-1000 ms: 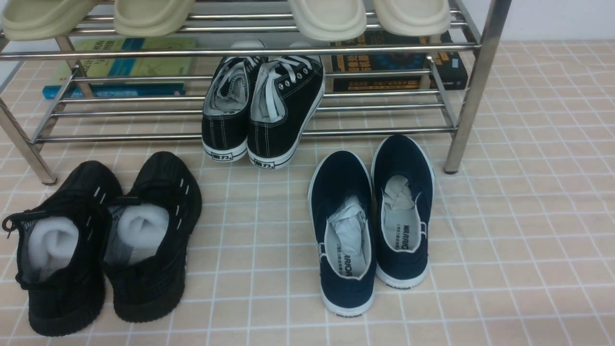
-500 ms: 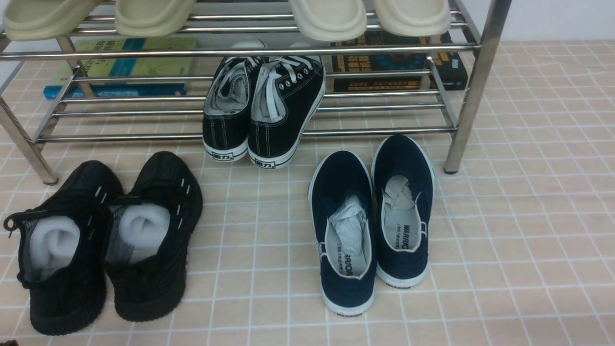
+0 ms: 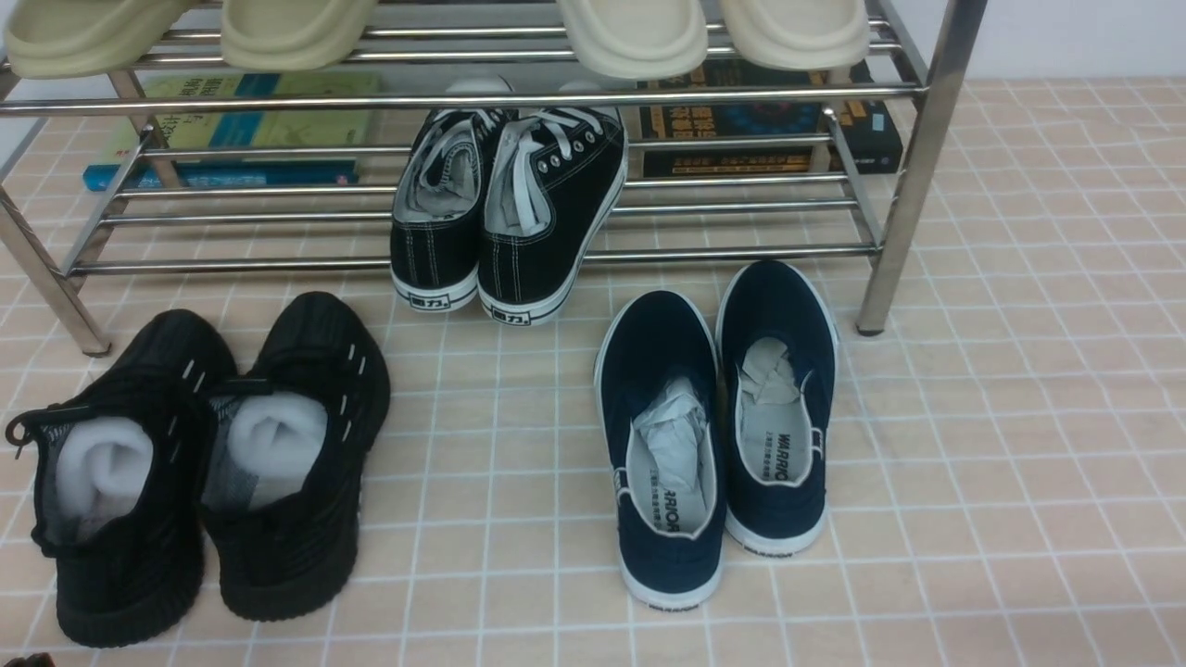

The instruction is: Take the shoes off the shelf from the light coffee tablecloth by hand.

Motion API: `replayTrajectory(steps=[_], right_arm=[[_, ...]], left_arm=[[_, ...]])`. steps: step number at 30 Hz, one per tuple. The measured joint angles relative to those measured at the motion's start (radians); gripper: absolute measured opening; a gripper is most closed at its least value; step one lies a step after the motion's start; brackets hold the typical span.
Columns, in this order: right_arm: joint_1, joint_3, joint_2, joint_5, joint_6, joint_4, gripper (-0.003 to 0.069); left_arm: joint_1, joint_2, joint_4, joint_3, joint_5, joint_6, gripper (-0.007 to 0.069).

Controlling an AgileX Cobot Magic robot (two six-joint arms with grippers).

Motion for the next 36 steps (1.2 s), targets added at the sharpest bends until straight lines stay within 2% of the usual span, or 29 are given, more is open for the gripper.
replayTrajectory(steps=[36], right_arm=[[0.0,0.0,0.0,0.0,0.0,-0.001,0.024]], left_arm=[[0.0,0.0,0.008,0.001,-0.001,-0.001,0.011]])
